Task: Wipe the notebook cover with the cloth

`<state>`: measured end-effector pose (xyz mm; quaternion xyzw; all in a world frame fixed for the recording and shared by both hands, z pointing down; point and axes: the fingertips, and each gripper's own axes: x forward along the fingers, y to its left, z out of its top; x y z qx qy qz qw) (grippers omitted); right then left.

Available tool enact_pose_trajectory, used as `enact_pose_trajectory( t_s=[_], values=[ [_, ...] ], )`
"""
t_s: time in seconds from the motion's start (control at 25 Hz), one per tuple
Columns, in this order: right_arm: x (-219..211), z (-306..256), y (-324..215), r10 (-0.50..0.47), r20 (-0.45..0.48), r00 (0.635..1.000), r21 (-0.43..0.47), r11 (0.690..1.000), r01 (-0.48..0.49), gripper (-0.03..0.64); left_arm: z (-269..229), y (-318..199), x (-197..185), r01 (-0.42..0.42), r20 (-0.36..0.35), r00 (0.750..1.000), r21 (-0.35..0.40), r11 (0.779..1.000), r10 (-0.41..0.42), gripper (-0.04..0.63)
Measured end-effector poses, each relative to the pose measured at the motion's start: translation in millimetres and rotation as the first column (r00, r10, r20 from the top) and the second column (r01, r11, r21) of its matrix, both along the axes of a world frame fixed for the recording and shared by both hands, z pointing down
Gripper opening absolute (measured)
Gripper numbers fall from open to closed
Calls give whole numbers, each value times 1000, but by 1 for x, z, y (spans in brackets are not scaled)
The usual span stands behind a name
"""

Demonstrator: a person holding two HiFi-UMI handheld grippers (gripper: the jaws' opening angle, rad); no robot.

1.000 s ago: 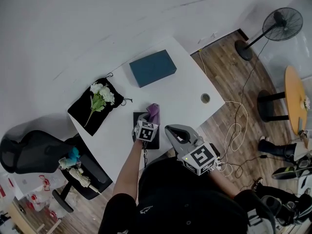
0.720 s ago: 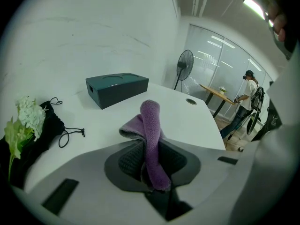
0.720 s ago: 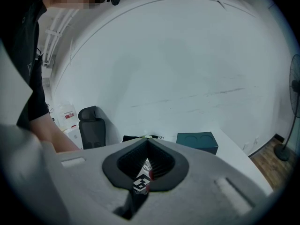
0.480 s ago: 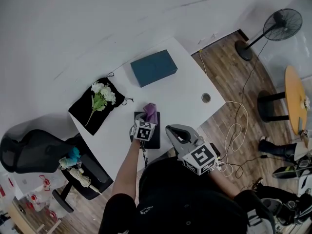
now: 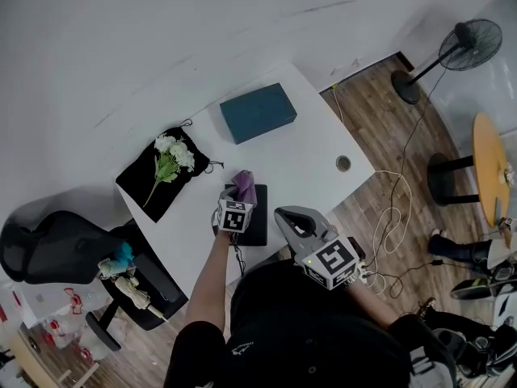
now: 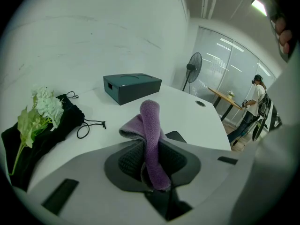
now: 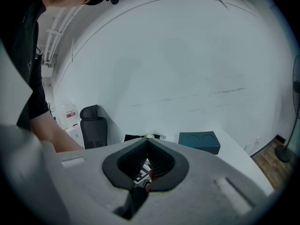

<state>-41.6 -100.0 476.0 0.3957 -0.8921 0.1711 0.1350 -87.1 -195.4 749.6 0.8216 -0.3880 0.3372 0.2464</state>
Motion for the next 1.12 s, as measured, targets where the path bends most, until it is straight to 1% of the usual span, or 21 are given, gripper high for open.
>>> enact_pose_trajectory(
  t_s=[0.24, 0.36, 0.56, 0.88, 1.12],
  values=[
    [-3, 1, 1, -15, -2, 1000, 0, 1000, 15, 3, 1, 0, -10, 30, 7, 1000, -1, 1000, -30, 77],
    [-2, 2, 1, -7, 0, 1000, -4, 1000, 7, 2, 1, -1, -19, 47, 14, 999, 3, 999, -47, 77],
    [-6, 2, 1, -25, -1, 1000, 0, 1000, 25, 3, 3, -2, -36, 110, -2, 994, -13, 994, -110, 77],
    [-5, 2, 0, -19, 1, 1000, -1, 1000, 19, 2, 3, -3, -52, 144, 18, 989, -6, 990, -144, 77],
    [-7, 3, 1, -29, -3, 1000, -2, 1000, 29, 3, 2, -5, -61, 157, 54, 986, 14, 987, -158, 77]
  ],
)
